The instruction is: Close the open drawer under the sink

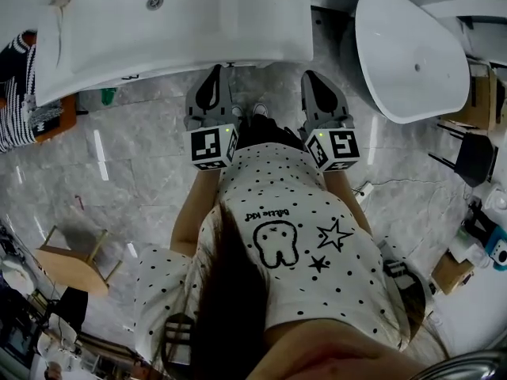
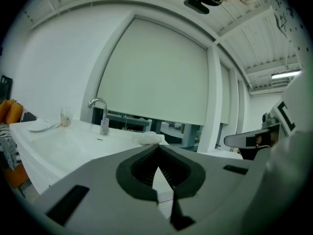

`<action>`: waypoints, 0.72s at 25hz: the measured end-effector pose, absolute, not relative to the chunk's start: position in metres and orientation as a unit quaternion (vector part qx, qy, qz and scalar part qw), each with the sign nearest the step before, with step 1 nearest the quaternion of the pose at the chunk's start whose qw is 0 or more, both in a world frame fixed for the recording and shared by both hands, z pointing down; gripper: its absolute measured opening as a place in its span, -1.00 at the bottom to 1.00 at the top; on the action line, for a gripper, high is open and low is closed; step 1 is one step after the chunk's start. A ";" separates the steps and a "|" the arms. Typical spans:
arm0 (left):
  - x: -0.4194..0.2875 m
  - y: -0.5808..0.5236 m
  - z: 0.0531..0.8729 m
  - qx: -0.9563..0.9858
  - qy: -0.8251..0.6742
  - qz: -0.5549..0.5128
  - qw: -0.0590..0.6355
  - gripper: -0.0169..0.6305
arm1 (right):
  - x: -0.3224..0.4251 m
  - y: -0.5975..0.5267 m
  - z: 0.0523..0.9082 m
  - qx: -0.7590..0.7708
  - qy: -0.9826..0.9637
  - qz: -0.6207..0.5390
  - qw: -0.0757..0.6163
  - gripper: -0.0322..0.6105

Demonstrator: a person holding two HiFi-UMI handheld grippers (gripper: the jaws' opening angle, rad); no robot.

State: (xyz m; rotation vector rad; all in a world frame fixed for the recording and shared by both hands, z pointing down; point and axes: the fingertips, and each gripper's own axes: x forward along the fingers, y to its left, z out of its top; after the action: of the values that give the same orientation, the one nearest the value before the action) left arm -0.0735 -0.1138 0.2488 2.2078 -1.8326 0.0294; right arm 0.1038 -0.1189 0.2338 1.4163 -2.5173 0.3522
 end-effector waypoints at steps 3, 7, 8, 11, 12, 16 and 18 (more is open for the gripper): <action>-0.049 -0.102 0.214 0.771 -0.624 0.007 0.122 -0.94 | 0.124 -0.114 0.210 0.485 -0.861 0.115 0.105 -0.86; -0.023 -0.081 0.197 0.782 -0.614 0.007 0.111 -0.94 | 0.149 -0.104 0.197 0.487 -0.862 0.106 0.090 -0.86; -0.019 -0.076 0.196 0.784 -0.612 0.010 0.109 -0.94 | 0.154 -0.101 0.195 0.488 -0.863 0.104 0.087 -0.86; -0.014 -0.064 0.200 0.784 -0.610 0.017 0.111 -0.94 | 0.162 -0.092 0.196 0.486 -0.864 0.100 0.084 -0.86; -0.013 -0.060 0.203 0.783 -0.611 0.019 0.112 -0.94 | 0.163 -0.089 0.198 0.484 -0.865 0.098 0.085 -0.86; -0.011 -0.053 0.209 0.780 -0.616 0.016 0.111 -0.94 | 0.161 -0.077 0.207 0.475 -0.872 0.085 0.085 -0.86; -0.009 -0.052 0.209 0.778 -0.618 0.013 0.109 -0.94 | 0.156 -0.073 0.208 0.462 -0.880 0.078 0.081 -0.86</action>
State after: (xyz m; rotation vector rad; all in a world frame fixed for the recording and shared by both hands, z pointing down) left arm -0.0088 -0.0523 0.2087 2.2886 -1.8182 0.0394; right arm 0.1559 -0.0730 0.2082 1.3814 -2.6301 0.2344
